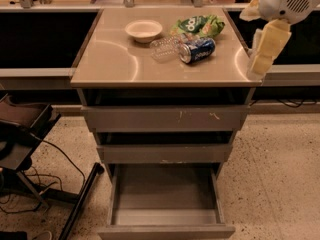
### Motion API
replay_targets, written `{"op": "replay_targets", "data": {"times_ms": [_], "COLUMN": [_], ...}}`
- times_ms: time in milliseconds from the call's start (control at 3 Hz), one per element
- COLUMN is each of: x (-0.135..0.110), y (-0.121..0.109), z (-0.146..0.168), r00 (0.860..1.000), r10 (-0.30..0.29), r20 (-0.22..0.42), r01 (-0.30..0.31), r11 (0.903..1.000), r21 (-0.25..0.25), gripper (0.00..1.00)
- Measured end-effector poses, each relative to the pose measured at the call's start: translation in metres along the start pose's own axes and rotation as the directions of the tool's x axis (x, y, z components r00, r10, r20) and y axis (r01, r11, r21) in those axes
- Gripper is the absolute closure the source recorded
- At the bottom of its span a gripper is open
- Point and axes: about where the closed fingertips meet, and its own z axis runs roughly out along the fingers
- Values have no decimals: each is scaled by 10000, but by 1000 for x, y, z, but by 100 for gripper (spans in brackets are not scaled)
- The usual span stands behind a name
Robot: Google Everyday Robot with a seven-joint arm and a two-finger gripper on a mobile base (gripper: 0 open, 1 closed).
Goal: Place green rice chip bag into bottom drawer
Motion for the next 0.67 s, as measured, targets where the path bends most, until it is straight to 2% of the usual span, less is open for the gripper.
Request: {"op": "replay_targets", "data": {"times_ms": [333, 667], "x": [-16, -23], "y": [-47, -70], "z": [18, 1], "r00": [9988, 9964], "r10": [-25, -61], "r20": [489, 847], "r01": [30, -3], "r11": [9999, 9971], "r21": [-97, 759], "gripper": [0, 0]}}
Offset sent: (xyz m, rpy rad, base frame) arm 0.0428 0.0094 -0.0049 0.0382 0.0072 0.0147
